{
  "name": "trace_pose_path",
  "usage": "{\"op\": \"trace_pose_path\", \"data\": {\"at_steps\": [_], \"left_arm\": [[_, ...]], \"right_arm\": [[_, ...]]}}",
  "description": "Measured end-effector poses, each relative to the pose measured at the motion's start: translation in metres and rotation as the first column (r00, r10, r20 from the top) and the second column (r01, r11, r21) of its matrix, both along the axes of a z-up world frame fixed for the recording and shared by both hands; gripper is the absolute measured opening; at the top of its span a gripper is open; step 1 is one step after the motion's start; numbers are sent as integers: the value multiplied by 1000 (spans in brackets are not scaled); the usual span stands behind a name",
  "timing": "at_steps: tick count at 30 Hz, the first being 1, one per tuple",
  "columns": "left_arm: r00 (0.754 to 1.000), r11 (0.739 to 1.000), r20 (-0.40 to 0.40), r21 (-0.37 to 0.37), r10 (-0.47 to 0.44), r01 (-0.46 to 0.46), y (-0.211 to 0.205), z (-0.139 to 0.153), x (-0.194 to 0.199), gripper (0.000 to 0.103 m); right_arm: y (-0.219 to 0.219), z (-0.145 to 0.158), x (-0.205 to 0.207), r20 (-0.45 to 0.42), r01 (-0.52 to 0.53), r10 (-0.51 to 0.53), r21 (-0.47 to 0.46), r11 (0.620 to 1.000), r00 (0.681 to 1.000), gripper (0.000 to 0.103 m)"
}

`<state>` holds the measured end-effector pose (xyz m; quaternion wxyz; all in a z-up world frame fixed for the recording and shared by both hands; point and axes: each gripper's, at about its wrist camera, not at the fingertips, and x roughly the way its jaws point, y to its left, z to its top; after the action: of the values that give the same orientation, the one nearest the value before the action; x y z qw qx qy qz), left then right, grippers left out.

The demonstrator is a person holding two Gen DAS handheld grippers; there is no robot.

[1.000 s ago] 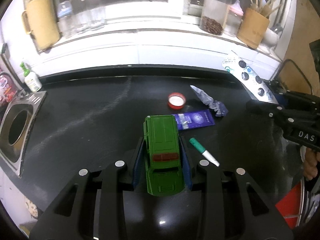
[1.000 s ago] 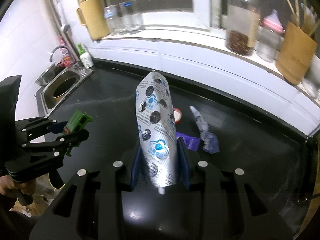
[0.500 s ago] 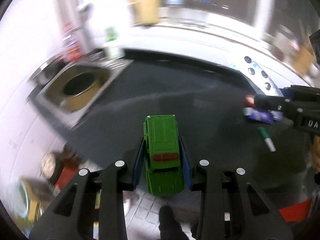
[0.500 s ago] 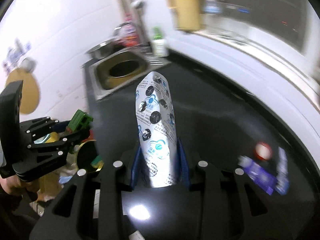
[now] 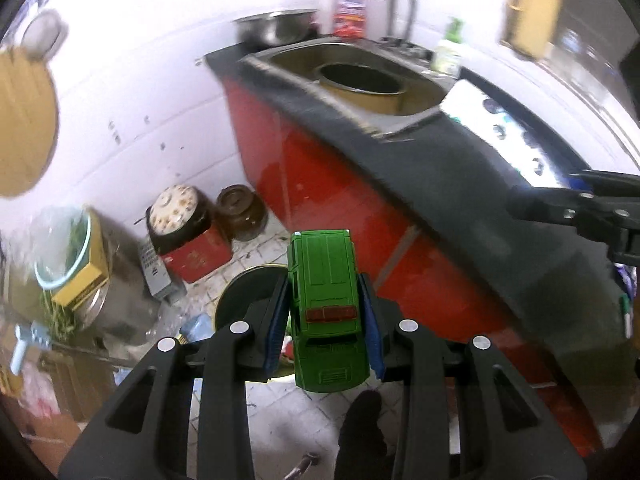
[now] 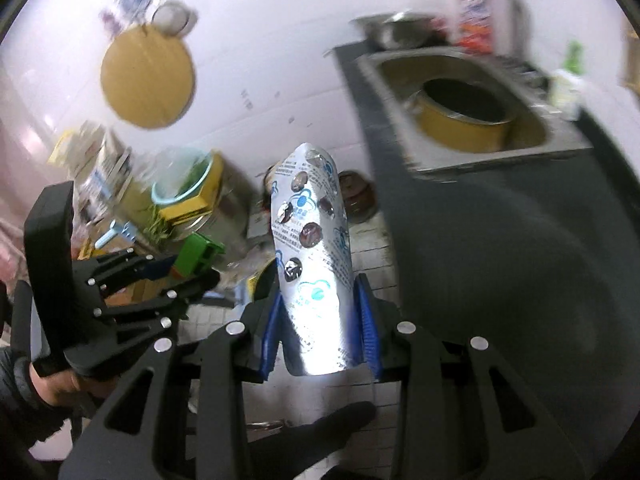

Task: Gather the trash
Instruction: 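Carry the car and wrapper over the bin and open both tools to drop them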

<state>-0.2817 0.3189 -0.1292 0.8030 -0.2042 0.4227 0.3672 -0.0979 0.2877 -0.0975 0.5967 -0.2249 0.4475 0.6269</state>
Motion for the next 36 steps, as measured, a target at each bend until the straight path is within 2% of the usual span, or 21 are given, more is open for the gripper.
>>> {"op": "trace_pose_path", "data": {"at_steps": [4,10,17,19,20,21,22,24,30,33,36], "left_arm": [[998,998,12,-32,61,-60,29,-41,-24,33],[994,988,21,-117,105,-102,65,-108,-43,33],[993,978,7,-174,118,-115,97,-175,-54,33],[992,973,11,-198,123,-119,103,-189,-56,34],[993,972,5,-207,117,-113,106,-197,-56,44],[994,971,0,-211,111,-108,107,-202,-57,54],[994,974,-12,-201,106,-106,108,-207,-57,72],[994,978,-27,-181,104,-108,108,-210,-58,75],[992,975,-51,-186,112,-120,106,-209,-59,76],[993,978,-42,-175,109,-115,101,-191,-56,76],[996,988,-37,-128,83,-87,89,-155,-45,76]], "right_arm": [[52,-52,-31,-36,-54,52,-75,996,998,36],[109,-124,-58,-40,-97,91,-183,978,995,39],[141,-180,-70,-46,-126,118,-259,958,992,39],[149,-192,-67,-47,-129,121,-273,953,992,47],[153,-197,-68,-52,-130,120,-280,951,991,48],[156,-202,-67,-56,-133,122,-290,948,991,55],[158,-206,-67,-51,-132,122,-291,948,991,62],[160,-211,-68,-44,-130,122,-293,947,992,67],[150,-199,-62,-46,-119,111,-284,951,993,71],[134,-173,-51,-38,-101,94,-255,962,995,72],[110,-133,-33,-43,-62,54,-209,976,998,75]]}}
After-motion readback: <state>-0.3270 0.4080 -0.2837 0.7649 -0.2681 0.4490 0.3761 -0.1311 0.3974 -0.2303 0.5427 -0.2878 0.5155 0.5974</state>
